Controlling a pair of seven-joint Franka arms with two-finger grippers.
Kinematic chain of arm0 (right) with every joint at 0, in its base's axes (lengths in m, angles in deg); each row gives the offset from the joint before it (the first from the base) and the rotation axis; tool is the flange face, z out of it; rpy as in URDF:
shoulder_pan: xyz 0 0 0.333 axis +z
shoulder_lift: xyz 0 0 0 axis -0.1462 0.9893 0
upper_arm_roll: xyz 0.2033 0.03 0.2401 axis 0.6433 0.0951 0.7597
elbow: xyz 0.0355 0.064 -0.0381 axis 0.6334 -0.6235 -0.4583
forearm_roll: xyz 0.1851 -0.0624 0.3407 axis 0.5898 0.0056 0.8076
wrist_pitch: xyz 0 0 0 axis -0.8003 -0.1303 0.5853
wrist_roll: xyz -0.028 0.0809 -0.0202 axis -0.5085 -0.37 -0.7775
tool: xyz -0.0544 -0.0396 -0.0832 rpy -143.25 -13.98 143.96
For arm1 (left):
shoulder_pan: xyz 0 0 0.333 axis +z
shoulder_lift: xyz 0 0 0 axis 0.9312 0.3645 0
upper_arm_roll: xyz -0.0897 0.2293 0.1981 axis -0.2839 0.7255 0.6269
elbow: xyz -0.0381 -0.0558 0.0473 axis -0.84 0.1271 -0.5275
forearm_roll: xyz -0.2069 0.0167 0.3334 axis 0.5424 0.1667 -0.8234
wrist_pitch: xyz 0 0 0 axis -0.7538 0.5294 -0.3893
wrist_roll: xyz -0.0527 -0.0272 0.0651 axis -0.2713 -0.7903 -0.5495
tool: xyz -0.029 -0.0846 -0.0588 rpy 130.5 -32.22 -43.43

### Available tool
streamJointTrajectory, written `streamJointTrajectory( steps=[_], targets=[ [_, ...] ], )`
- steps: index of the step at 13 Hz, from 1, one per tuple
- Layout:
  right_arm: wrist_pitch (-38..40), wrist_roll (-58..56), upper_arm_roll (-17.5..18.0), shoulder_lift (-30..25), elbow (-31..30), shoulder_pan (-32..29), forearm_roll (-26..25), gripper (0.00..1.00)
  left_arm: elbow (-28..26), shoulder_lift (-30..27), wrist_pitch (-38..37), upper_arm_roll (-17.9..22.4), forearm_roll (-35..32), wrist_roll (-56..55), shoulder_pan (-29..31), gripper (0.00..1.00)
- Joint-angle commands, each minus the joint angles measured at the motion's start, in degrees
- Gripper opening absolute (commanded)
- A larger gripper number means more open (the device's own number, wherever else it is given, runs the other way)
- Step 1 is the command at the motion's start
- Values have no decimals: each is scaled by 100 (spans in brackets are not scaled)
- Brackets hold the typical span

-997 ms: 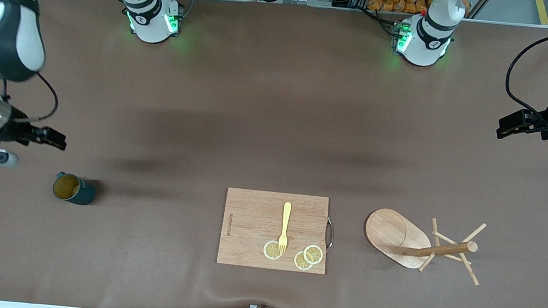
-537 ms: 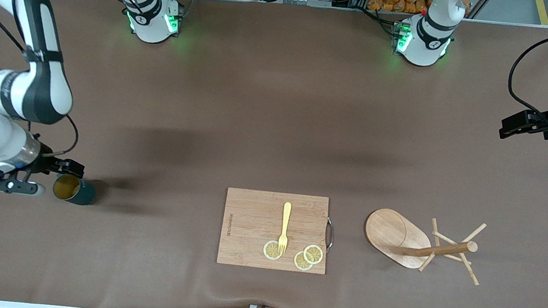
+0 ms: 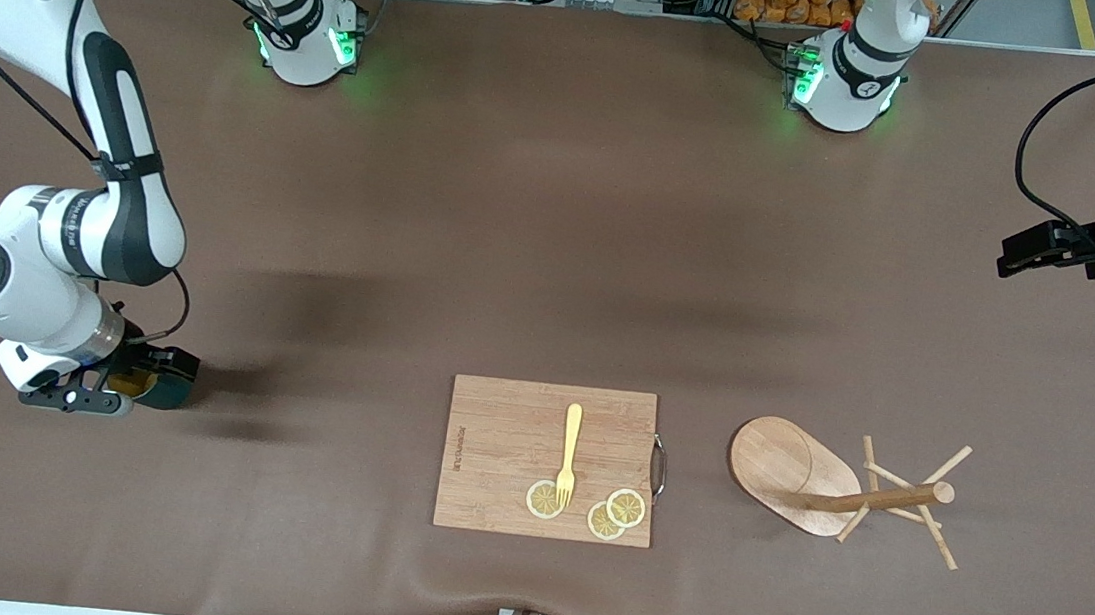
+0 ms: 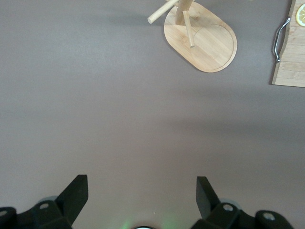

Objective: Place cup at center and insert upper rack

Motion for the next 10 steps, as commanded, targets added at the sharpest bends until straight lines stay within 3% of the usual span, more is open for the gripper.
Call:
streamJointTrajectory(
  steps=[1,9,10],
  targets=[
    [-66,-79,-16,123,113,-4,-73,100,54,21,-82,-37,5,58,35,100],
    [-181,-438,-16,386,86,-101,-29,100,54,30,-90,-37,5,58,35,100],
    [-181,-657,-16,439,78,-162,-21,92,54,30,-90,-28,5,58,35,100]
  ],
)
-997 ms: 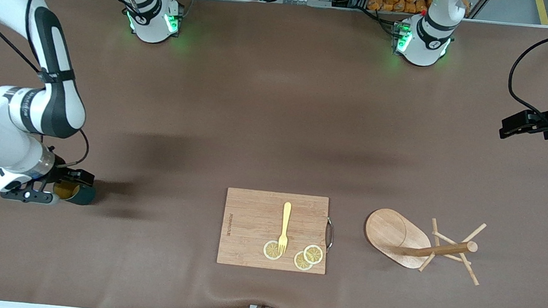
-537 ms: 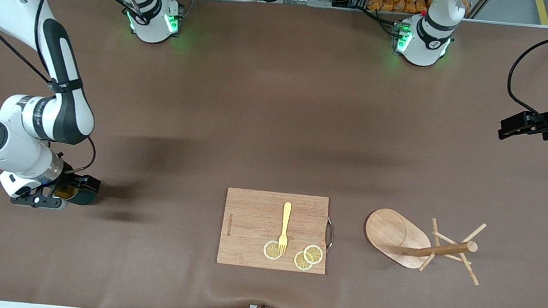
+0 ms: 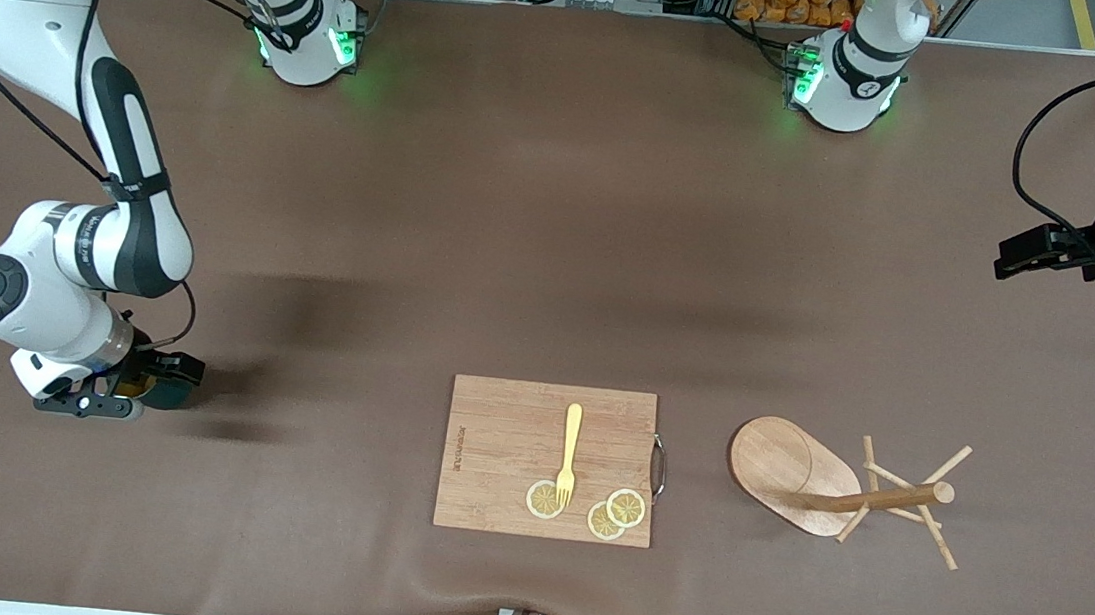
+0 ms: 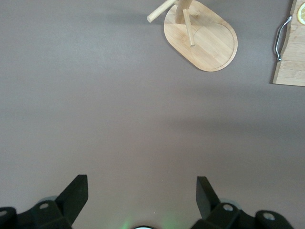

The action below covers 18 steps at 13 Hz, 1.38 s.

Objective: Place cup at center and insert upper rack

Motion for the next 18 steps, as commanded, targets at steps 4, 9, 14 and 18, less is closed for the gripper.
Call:
streamJointTrajectory(
  steps=[4,9,14,18],
  targets=[
    [41,-936,39,149,74,-185,-26,26,53,-1,-117,-23,5,49,44,100],
    [41,-1070,39,140,100,-124,-17,0,53,-1,-126,-23,5,58,53,100],
    [50,-1034,91,61,179,34,0,0,44,8,-126,-32,5,67,114,100],
    [94,-921,320,-158,241,498,9,0,53,-10,-204,-32,5,85,132,100]
  ],
)
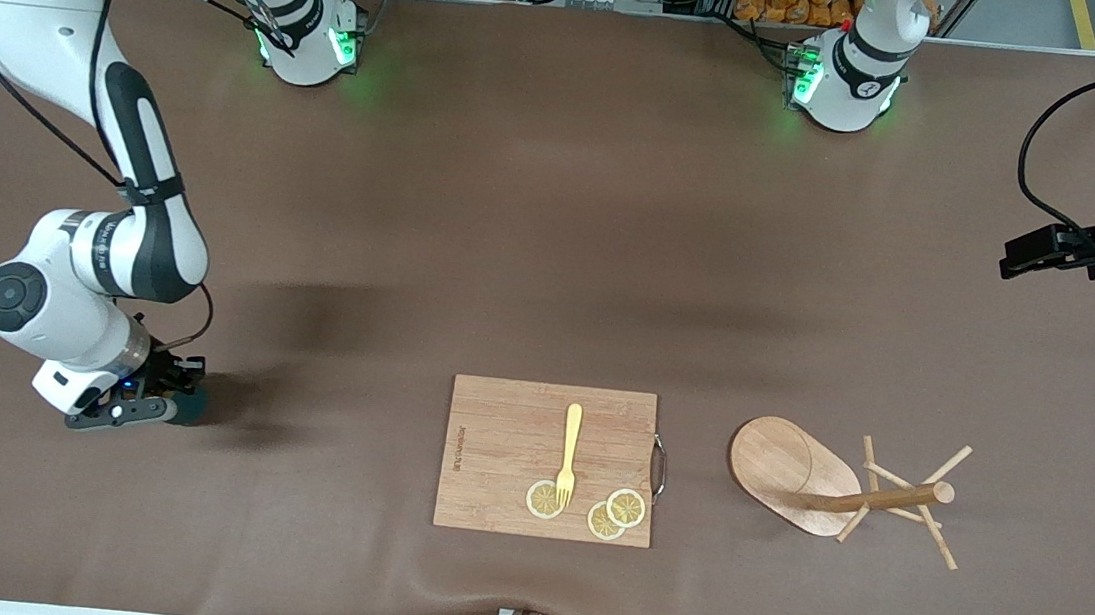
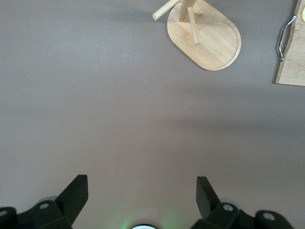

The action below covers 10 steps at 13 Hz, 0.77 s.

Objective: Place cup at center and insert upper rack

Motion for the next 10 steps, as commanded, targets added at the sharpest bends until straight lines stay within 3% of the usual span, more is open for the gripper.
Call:
streamJointTrajectory(
  steps=[1,7,10],
  targets=[
    [107,410,48,-248,-43,485,4,0,53,-10,-149,-28,5,81,78,100],
    [546,2009,144,-495,-43,1786,4,0,62,-19,-158,-36,5,81,69,100],
    [555,2766,363,-495,-61,2226,4,0,53,-2,-158,-36,5,72,69,100]
  ],
)
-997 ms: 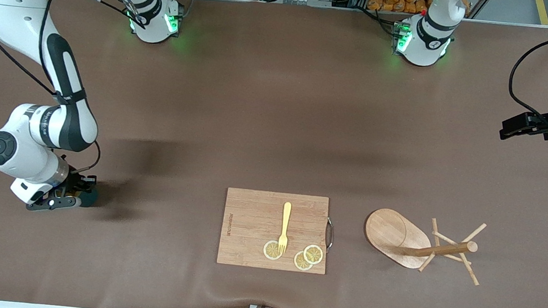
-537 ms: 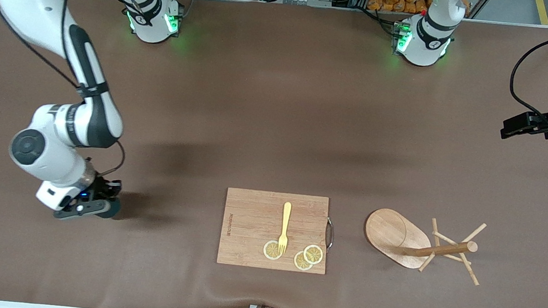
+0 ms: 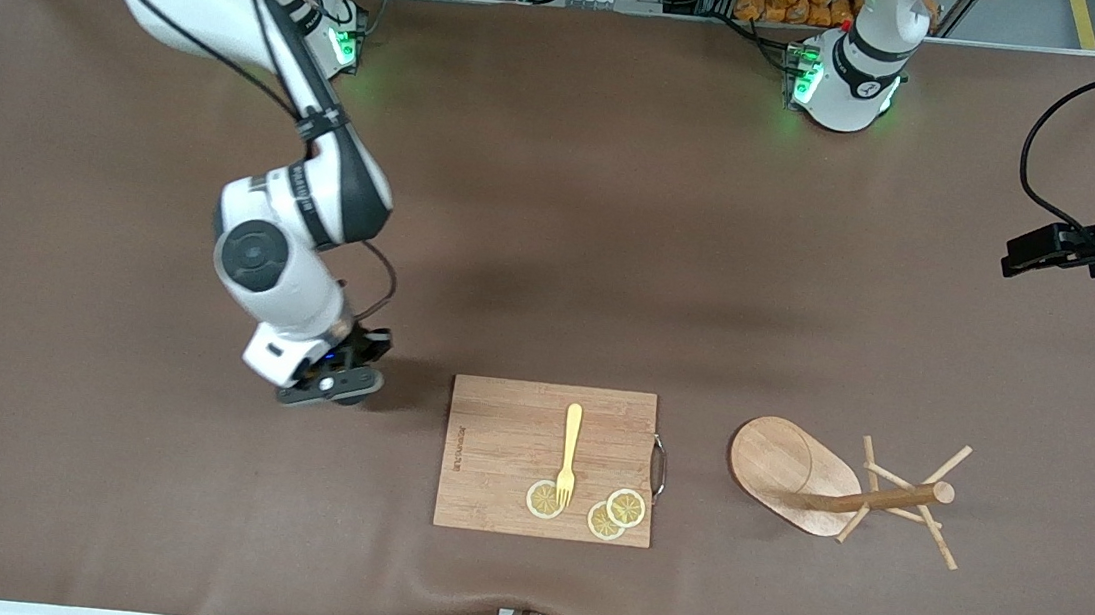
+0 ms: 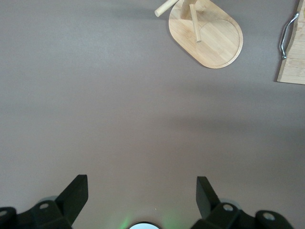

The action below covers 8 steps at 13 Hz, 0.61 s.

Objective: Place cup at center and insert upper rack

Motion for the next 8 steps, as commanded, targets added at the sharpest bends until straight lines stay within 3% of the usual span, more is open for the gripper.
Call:
streamJointTrajectory(
  steps=[1,5,8],
  targets=[
    [122,699,125,-128,-100,400,-2,0,52,-2,-114,-33,5,71,42,100],
    [254,1694,134,-58,-109,1446,-2,0,61,16,-114,-24,13,63,51,100],
    [281,1775,134,-40,-100,2071,-2,0,61,25,-106,-24,13,27,42,100]
  ],
)
